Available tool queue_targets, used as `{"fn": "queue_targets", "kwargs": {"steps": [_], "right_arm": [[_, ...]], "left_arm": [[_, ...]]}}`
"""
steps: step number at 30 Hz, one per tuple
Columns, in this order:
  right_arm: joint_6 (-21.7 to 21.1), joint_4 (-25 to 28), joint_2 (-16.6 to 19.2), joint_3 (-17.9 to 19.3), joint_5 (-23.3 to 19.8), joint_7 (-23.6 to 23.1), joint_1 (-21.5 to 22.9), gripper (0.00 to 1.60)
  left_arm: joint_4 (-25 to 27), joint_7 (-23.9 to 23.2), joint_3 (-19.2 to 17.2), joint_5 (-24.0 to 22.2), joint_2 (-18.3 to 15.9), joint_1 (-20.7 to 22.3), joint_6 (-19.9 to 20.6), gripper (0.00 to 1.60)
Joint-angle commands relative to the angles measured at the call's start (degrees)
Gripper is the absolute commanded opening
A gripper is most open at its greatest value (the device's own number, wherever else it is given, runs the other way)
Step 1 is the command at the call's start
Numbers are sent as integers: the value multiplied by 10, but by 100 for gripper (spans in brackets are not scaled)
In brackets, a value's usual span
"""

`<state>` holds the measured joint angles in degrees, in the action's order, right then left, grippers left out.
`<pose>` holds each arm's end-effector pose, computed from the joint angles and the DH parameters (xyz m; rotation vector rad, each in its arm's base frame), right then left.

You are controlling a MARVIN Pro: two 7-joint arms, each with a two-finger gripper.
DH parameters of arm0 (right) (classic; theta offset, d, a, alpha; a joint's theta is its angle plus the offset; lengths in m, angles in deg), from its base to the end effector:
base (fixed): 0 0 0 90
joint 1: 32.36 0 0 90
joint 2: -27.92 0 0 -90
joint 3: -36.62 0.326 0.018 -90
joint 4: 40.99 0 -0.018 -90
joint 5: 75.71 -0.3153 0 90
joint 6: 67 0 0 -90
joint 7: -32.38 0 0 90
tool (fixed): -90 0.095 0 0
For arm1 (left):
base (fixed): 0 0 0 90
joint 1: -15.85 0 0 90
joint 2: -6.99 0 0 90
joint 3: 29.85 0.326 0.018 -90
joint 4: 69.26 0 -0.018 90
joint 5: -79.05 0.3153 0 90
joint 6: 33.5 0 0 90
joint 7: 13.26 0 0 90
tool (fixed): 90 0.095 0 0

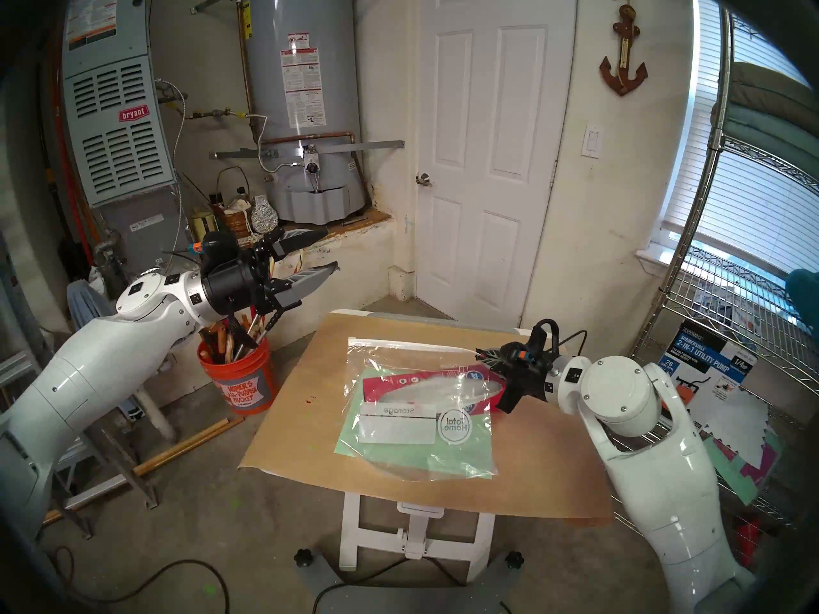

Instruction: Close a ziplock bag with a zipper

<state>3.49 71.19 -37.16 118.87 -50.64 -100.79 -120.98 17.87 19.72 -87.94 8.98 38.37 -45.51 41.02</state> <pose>0.3916 -0.0103 -0.2548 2.0590 1.5623 1.6093 0.4398 0.1289 -0.1377 1.1972 -0.9865 1.7057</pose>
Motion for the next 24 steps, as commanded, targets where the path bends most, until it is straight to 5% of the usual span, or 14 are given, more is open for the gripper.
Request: {"fn": "queue_targets", "kwargs": {"steps": [1,16,17,18,19,24], "right_arm": [[4,-10,-18,-4,8,19,47,0],[-2,-21,-19,-1,13,13,55,1],[-2,-21,-19,0,13,13,55,36],[-2,-22,-20,0,14,15,54,50],[-1,-24,-22,-1,16,17,53,33],[-15,-23,-33,4,13,24,48,48]], "left_arm": [[17,13,-13,-13,-15,-13,-10,160],[16,17,-10,-14,-14,-16,-7,160],[16,17,-10,-14,-14,-16,-7,160],[15,17,-9,-14,-13,-16,-7,160],[15,16,-8,-14,-12,-16,-7,160],[16,18,-7,-15,-13,-16,-5,160]]}}
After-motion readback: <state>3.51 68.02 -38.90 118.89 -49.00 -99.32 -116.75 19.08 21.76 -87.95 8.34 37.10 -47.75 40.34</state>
